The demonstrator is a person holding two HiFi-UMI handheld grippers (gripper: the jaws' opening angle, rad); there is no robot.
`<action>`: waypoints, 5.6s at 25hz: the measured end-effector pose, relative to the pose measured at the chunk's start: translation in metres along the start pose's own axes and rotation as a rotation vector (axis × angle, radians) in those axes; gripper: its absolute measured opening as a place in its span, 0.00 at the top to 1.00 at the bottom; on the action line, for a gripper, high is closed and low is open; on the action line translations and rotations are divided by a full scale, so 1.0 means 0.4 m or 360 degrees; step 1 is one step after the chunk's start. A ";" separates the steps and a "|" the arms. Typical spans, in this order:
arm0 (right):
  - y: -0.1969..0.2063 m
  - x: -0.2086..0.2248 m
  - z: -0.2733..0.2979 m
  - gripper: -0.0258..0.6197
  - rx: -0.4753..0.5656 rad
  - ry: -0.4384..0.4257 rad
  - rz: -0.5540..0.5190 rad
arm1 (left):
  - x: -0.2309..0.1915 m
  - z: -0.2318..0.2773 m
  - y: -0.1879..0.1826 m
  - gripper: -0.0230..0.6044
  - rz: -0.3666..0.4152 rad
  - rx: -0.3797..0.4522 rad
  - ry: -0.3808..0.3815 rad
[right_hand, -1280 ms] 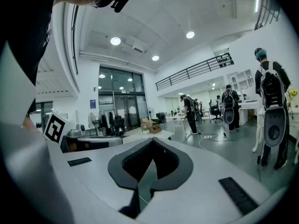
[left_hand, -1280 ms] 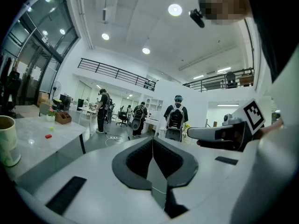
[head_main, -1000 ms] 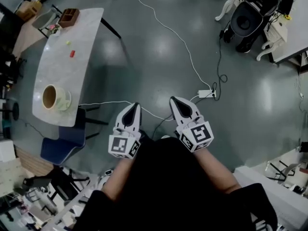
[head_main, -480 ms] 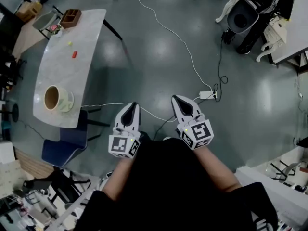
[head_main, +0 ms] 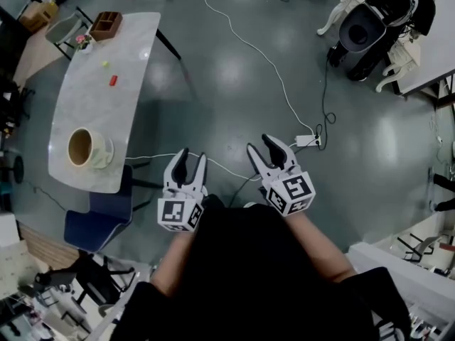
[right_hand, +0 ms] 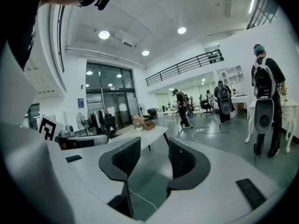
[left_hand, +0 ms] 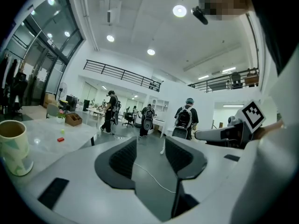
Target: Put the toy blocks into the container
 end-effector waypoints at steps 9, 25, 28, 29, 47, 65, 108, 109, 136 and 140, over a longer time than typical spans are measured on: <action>-0.011 -0.121 0.136 0.68 -0.0077 -0.0026 -0.0054 | -0.186 -0.045 -0.006 0.59 -0.0072 0.0012 0.0020; -0.046 -0.378 0.442 0.68 -0.0188 -0.0011 -0.0135 | -0.556 -0.148 -0.021 0.59 -0.0159 0.0028 0.0057; -0.059 -0.388 0.488 0.68 -0.0197 -0.0019 -0.0162 | -0.592 -0.145 -0.027 0.59 -0.0157 0.0019 0.0056; -0.063 -0.390 0.505 0.68 -0.0197 -0.0029 -0.0170 | -0.603 -0.142 -0.027 0.59 -0.0156 0.0019 0.0052; -0.196 -0.121 0.955 0.68 -0.0214 -0.0237 -0.0156 | -0.784 0.270 -0.131 0.58 -0.0210 -0.0052 -0.0133; -0.404 0.383 1.319 0.68 -0.0199 -0.0256 -0.0044 | -0.879 0.871 -0.357 0.57 -0.0193 -0.0084 -0.0225; -0.420 0.019 1.843 0.67 -0.0536 -0.1037 -0.0487 | -1.238 0.620 -0.309 0.56 -0.0403 0.0166 -0.1033; -0.421 -0.004 1.866 0.67 -0.0553 -0.1057 -0.0507 | -1.258 0.616 -0.310 0.56 -0.0402 0.0175 -0.1036; -0.288 -0.484 2.307 0.67 -0.0933 -0.1539 -0.0977 | -1.565 0.502 -0.236 0.56 -0.0667 0.0241 -0.1268; -0.240 -0.506 2.399 0.67 -0.0983 -0.1653 -0.1132 | -1.568 0.539 -0.224 0.56 -0.0681 0.0204 -0.1342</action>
Point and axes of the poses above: the fingertips, and each gripper's own axes: z forward along the fingers, x to its right, y out of its underside, the point moved 9 cm from there along -z, backward along the fingers, and after that the axes turned 4 degrees about -x, right-handed, at the moved point
